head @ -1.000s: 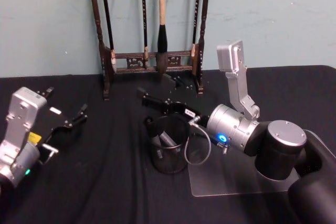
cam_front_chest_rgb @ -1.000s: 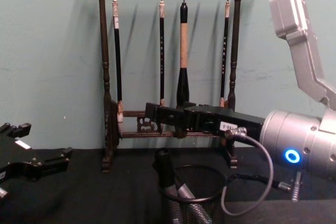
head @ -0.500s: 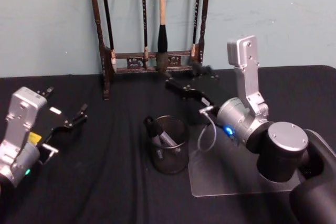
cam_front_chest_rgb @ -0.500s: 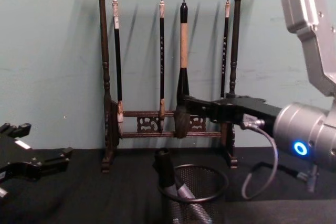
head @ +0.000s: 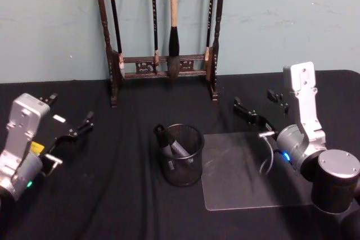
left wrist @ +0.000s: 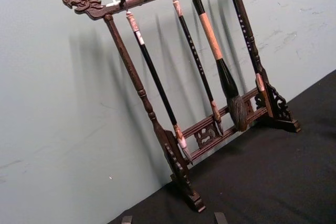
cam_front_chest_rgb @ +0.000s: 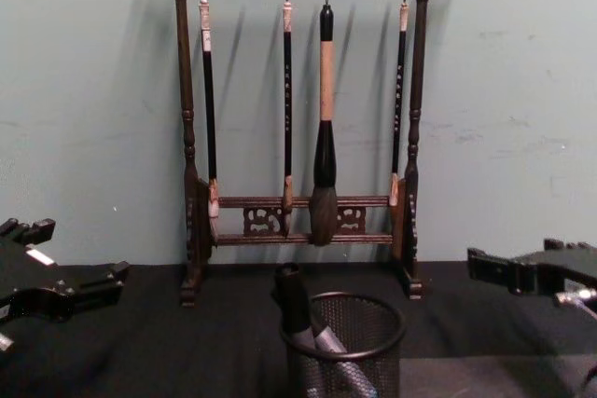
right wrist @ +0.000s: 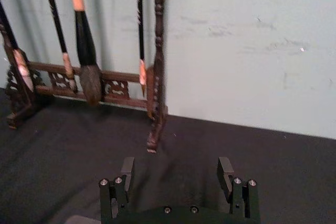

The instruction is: Pick up the water-based marker from the table and place it into the pen holder.

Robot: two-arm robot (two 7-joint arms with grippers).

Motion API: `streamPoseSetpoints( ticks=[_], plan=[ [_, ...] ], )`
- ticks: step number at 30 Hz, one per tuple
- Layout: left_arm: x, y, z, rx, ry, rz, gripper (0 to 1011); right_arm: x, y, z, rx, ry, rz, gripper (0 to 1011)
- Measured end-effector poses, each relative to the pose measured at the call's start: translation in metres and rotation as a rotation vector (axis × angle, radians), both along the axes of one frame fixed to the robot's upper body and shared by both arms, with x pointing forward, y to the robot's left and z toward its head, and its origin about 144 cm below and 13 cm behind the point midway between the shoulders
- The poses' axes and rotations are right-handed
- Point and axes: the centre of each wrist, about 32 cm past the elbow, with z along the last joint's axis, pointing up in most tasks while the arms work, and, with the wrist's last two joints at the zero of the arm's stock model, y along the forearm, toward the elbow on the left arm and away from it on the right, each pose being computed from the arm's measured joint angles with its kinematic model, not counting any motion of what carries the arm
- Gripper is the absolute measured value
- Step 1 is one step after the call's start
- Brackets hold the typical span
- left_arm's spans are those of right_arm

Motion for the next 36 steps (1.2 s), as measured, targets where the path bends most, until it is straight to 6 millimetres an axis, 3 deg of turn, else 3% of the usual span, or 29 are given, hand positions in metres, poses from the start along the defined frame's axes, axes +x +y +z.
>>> streamPoseSetpoints(
  ticks=[4,36],
  plan=[
    [0.0,0.0,0.0,0.0,0.0,0.0,1009,-0.0022,-0.008,-0.0076,0.0,0.044,-0.032,1002],
    [0.0,0.0,0.0,0.0,0.0,0.0,1009,-0.0018,-0.0071,-0.0063,-0.002,0.036,-0.026,1003]
  ],
)
